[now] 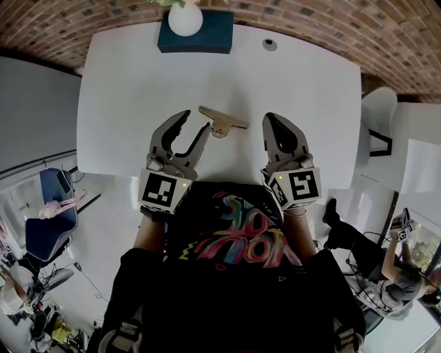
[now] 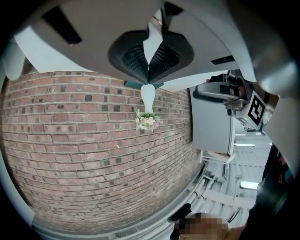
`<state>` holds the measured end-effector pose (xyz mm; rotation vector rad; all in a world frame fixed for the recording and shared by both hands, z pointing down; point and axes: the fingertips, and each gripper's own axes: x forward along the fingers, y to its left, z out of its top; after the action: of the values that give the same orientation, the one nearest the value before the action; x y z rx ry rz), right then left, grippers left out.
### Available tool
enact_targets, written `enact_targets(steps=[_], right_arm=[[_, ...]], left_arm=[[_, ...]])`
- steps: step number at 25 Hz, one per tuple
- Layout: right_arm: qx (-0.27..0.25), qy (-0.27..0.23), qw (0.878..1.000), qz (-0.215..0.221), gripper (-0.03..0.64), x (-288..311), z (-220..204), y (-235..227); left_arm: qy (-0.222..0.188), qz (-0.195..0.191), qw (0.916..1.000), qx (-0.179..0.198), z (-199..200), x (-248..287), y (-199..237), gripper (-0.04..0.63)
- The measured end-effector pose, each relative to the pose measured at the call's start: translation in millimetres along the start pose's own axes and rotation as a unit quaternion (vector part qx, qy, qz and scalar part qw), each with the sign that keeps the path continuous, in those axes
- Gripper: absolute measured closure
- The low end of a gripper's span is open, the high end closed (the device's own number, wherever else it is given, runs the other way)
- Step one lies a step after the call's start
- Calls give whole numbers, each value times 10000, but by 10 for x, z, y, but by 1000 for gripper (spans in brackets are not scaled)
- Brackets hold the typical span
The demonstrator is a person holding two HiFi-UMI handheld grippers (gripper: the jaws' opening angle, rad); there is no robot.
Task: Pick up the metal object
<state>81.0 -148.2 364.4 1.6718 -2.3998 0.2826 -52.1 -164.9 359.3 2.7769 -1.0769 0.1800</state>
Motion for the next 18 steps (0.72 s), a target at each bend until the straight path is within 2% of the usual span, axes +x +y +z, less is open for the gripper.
enact_targets(steps=[4, 8, 11, 18], right_arm=[[125, 42, 9999, 5, 600, -44, -66, 1], [103, 71, 9999, 55, 600, -67, -120, 15], [96, 71, 9999, 70, 600, -66, -139, 44], [147, 172, 9997, 87, 600, -48, -231, 42]], left_arm=[[159, -163, 9996, 170, -110, 32, -60, 399], [646, -435, 9963, 353, -326, 57, -143, 396], [844, -619, 9933, 496, -459, 82, -199, 396], [1304, -1087, 9801, 1025, -866, 196, -371, 396]])
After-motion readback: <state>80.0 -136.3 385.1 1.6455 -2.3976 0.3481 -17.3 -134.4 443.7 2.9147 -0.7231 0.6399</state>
